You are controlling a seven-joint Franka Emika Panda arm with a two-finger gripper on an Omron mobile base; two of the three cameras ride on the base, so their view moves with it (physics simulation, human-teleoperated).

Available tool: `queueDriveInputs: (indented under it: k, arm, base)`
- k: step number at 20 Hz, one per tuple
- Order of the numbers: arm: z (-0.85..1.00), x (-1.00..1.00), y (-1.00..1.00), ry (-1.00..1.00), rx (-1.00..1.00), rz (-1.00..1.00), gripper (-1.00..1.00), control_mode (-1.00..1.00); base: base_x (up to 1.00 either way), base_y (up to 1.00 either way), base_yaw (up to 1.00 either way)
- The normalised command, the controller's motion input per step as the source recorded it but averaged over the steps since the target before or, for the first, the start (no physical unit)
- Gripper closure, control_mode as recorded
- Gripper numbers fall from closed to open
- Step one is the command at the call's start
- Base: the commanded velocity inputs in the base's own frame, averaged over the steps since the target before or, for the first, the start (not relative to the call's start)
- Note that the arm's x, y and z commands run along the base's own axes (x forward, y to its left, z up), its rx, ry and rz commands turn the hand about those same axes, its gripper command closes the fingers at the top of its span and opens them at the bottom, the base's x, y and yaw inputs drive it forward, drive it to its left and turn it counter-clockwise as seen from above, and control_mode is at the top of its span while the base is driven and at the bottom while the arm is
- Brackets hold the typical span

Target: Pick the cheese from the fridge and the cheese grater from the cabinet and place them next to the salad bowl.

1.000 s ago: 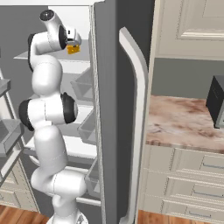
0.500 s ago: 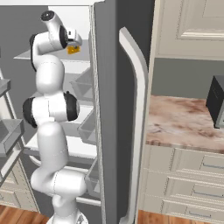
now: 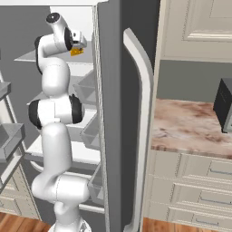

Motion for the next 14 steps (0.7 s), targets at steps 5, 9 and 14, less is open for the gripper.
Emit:
queueDriveInputs:
  k: [5, 9, 14]
  arm:
    - [-0.15, 0.00, 0.01, 0.08, 0.00, 0.00, 1.00, -1.00]
    - [-0.24, -0.02, 0.00, 0.05, 0.00, 0.00, 1.00, -1.00]
    - [-0.32, -0.08, -0.01, 0.00, 0.00, 0.00, 1.00, -1.00]
  base:
    - [0.00, 0.00, 0.00]
    - [0.00, 0.00, 0.00]
    - [0.00, 0.00, 0.00]
